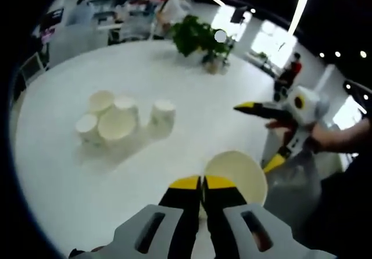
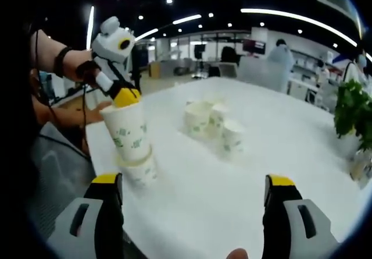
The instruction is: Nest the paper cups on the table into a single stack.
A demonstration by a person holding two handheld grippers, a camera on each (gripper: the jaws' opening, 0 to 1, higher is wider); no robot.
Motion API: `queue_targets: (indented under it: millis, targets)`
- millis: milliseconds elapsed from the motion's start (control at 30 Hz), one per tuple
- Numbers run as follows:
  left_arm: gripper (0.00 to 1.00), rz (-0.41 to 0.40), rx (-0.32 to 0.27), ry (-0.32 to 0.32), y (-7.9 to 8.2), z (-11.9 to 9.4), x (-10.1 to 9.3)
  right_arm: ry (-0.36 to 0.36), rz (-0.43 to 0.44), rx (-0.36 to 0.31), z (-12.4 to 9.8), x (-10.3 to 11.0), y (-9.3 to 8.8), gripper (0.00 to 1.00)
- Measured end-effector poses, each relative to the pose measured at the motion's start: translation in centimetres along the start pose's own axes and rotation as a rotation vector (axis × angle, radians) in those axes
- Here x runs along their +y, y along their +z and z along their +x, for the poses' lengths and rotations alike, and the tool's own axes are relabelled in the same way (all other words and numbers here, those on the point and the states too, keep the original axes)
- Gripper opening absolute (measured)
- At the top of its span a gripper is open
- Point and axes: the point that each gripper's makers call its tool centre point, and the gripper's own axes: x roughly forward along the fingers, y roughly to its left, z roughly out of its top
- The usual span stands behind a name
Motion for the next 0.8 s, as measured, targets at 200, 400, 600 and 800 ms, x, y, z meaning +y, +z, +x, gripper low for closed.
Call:
queue_targets:
  millis: [200,400,600,800]
  targets:
    - [0.00,0.039,0.016,0.014,-0.9,0.7,0.1,0.000,0.005,0.003,-0.1,0.0,-0.2,1.00]
    - [0.01,0.089,0.029,0.010,-1.5,1.5,-0.3,0.009,-0.029,0.026,-0.1,0.5,-0.7,1.00]
    - [0.01,0.148,0.034,0.026,-1.9,2.3,-0.4,0.011,-0.023,0.024,-0.1,0.7,-0.7,1.00]
    - [0.01,0.194,0.059,0.041,-2.5,2.9,0.0,0.008,-0.008,0.019,-0.2,0.7,-0.8,1.00]
